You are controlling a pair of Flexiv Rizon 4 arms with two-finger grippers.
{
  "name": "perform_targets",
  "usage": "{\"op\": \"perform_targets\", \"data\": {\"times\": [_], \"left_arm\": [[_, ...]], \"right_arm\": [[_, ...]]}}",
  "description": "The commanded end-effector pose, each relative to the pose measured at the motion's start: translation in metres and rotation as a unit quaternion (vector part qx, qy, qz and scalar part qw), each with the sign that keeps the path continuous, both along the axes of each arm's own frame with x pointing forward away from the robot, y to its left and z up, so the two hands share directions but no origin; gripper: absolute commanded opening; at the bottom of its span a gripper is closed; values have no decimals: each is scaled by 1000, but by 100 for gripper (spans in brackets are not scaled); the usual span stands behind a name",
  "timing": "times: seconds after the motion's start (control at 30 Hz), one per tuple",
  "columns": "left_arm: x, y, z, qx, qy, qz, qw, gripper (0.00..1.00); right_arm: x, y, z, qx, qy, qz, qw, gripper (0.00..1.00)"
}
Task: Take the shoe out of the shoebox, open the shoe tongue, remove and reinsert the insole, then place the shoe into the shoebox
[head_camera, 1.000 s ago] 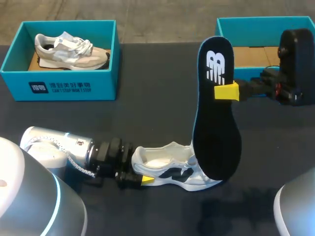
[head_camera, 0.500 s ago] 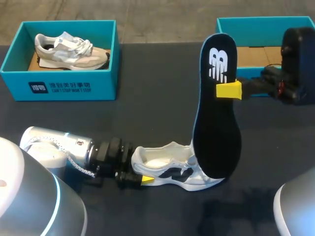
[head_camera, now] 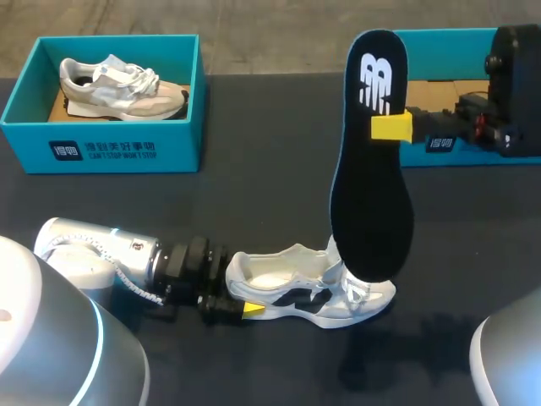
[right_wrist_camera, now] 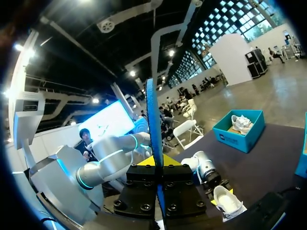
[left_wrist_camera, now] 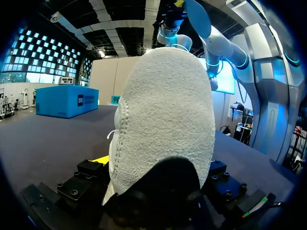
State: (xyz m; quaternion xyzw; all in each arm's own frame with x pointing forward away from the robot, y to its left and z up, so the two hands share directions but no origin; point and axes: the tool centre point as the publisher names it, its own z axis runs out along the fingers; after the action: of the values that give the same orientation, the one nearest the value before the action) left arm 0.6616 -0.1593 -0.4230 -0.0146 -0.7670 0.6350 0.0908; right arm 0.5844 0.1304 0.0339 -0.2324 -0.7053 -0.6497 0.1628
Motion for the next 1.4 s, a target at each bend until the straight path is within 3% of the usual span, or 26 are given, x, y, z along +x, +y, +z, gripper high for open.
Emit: {"op": "perform_targets", "data": {"times": [0.03,0.43,0.8,1.13,1.17,1.2,1.23,1.4], "left_arm": [[0,0,-2,1,0,1,1000,0],[0,0,-2,1,0,1,1000,0],[0,0,-2,1,0,1,1000,0],[2,0,-2,-2,0,-1,1000,0],[2,0,-3,-1,3,0,1000,10],[2,1,-3,-1,7,1,1000,45],[2,1,-4,0,7,0,1000,100],[1,5,-4,2,5,-1,1000,100]], "right_arm": [[5,11,11,-6,-3,5,1000,0],[6,-5,19,5,-3,21,1000,0],[7,-8,2,1,-15,29,999,0],[6,-8,2,1,-15,29,999,0],[6,-8,2,1,-15,29,999,0],[6,-8,2,1,-15,29,999,0],[6,-8,2,1,-15,29,999,0],[6,-8,2,1,-15,29,999,0]]}}
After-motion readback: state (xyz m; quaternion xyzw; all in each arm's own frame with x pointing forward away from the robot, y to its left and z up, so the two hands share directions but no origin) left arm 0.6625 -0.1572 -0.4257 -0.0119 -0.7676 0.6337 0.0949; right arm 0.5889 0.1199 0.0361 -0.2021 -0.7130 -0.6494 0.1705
